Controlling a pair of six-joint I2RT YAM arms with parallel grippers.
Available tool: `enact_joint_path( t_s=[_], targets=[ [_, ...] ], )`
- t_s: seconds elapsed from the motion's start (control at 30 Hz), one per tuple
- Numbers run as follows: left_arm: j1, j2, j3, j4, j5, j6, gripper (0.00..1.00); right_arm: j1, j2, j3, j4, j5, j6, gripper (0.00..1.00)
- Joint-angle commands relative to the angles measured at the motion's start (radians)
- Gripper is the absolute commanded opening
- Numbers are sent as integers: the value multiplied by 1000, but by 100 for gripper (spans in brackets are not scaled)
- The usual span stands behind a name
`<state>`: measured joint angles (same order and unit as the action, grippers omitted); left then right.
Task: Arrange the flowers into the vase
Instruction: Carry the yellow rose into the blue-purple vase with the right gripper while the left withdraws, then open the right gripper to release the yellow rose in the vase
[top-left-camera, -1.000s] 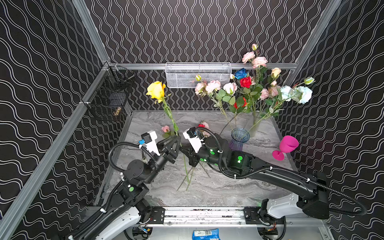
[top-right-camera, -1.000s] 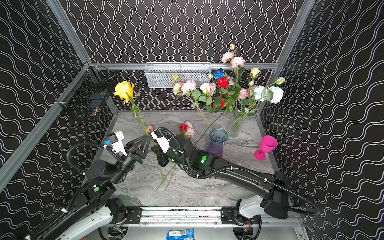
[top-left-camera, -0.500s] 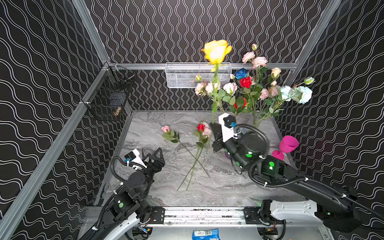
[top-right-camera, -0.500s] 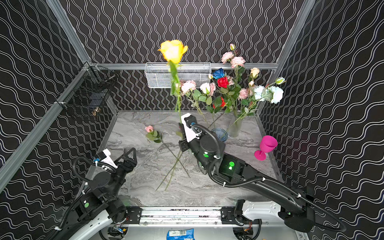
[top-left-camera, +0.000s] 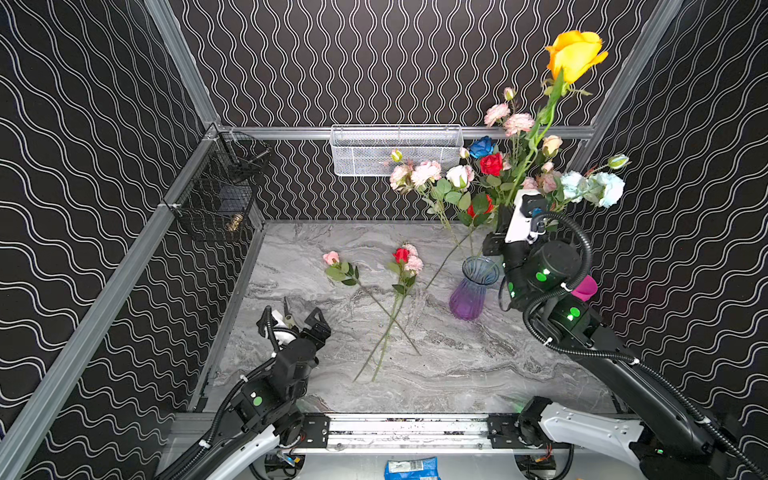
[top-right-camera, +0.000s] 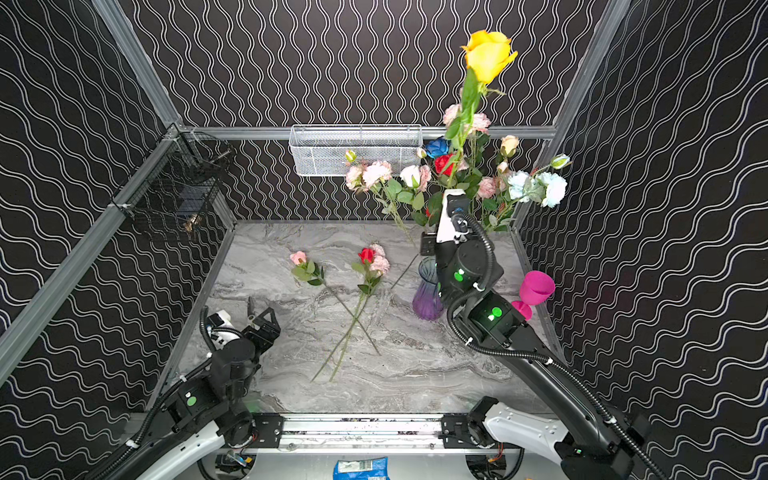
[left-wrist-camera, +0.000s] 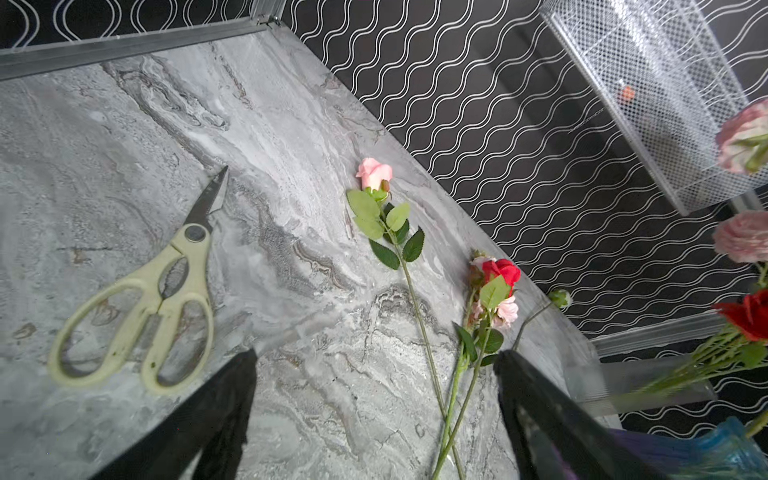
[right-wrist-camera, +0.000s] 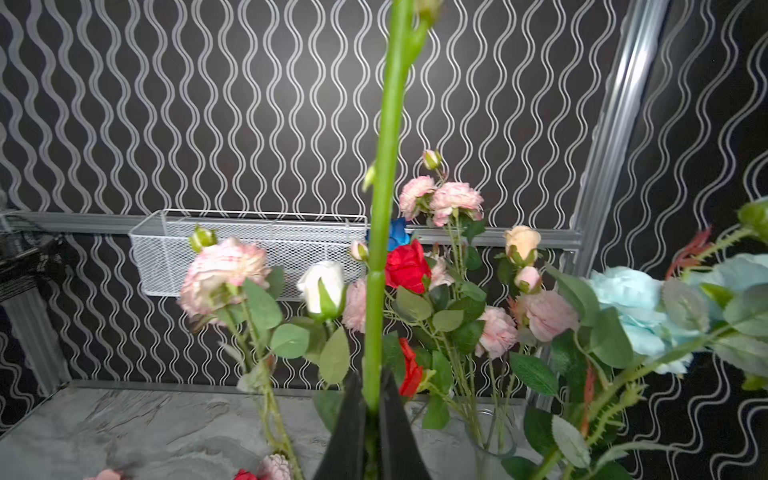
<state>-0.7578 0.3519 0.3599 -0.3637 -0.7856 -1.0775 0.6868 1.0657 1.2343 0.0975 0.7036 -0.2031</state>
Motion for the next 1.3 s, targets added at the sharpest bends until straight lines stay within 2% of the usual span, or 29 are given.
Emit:
enact_joint_path(
  t_s=[0.0, 0.13, 0.23, 0.4, 0.53, 0.63, 0.83, 1.0, 1.1, 1.27],
  targets=[
    [2, 23, 7, 35, 13, -35, 92, -70, 15, 2, -49, -63, 109, 0],
    [1, 32, -8, 59, 35, -50, 93, -113, 34, -32, -9, -61, 98, 0],
    [2, 33, -13, 77, 49, -52, 93, -145, 49, -22, -47, -120, 151, 0],
    [1, 26, 4, 63, 52, -42, 93, -146, 71, -80, -96, -135, 217, 0],
    [1, 15, -5, 99, 112, -6, 90, -147, 77, -144, -144, -156, 273, 0],
    [1, 17, -3, 127, 158, 35, 89, -147, 62, -180, -142, -155, 281, 0],
    [1, 59, 18, 137, 172, 53, 89, -147, 74, -194, -197, -162, 305, 0],
    [2, 88, 16, 178, 226, 65, 88, -145, 52, -202, -215, -186, 282, 18],
    [2, 97, 33, 170, 237, 77, 88, -146, 44, -190, -228, -182, 285, 23],
    [2, 100, 54, 148, 225, 90, 88, -146, 43, -174, -238, -217, 292, 26]
  ],
)
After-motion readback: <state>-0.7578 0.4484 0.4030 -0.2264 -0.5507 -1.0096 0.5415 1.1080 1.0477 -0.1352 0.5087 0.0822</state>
